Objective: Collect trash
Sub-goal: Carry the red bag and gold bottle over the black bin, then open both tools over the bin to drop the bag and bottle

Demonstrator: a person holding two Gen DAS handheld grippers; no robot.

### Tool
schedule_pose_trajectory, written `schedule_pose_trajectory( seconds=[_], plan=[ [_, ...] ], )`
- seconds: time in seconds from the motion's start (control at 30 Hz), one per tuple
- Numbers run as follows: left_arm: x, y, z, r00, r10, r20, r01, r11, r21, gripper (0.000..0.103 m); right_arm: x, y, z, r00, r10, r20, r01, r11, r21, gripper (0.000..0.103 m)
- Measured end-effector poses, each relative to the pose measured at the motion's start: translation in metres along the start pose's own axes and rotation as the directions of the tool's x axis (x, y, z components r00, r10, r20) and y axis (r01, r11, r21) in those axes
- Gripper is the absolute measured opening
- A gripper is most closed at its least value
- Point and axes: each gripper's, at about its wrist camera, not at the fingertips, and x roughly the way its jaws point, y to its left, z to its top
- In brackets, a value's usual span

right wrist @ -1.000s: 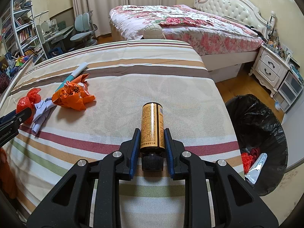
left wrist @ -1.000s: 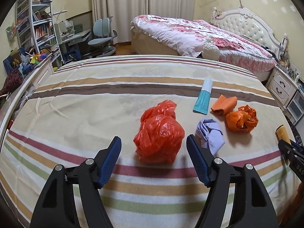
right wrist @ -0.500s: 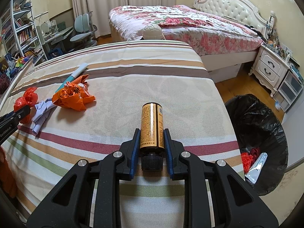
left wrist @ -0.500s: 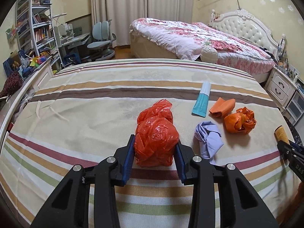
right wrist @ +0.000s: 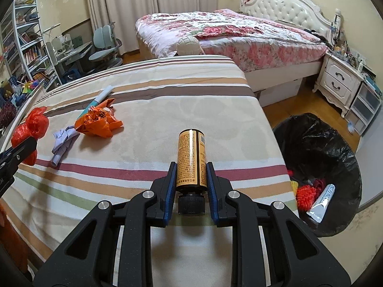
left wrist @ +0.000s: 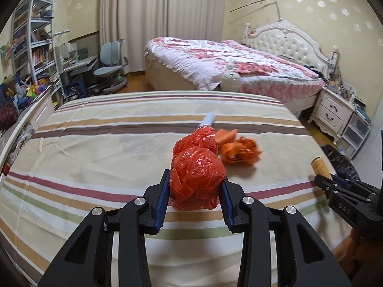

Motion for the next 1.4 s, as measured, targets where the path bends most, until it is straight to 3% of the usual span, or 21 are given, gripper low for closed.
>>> schedule_pose_trajectory(
  seconds=[0.3,0.57,0.97,1.4],
  plan=[
    [0.014,-0.081,0.011,0.99,-0.138,-0.008,0.138,0.986,0.094,0.038,-0.034,-0.07,0.002,0.991,-0.119,0.062,0.113,0.989,0.098,0.023],
    [0.029,-0.17,0.014,0.969,-0.247,-0.021,0.247,0.952,0.183,0.038,-0.036,-0.134,0.003,0.975,-0.213,0.066,0.197,0.962,0.19,0.023],
    [0.062,-0.255,0.012,0.961,-0.264,-0.08,0.276,0.916,0.292,0.038,-0.018,-0.193,-0.002,0.968,-0.247,0.037,0.228,0.935,0.271,0.023],
    [0.087,-0.281,0.011,0.964,-0.235,-0.121,0.263,0.909,0.324,0.039,-0.002,-0.22,-0.004,0.967,-0.253,0.009,0.238,0.922,0.307,0.023]
  ],
)
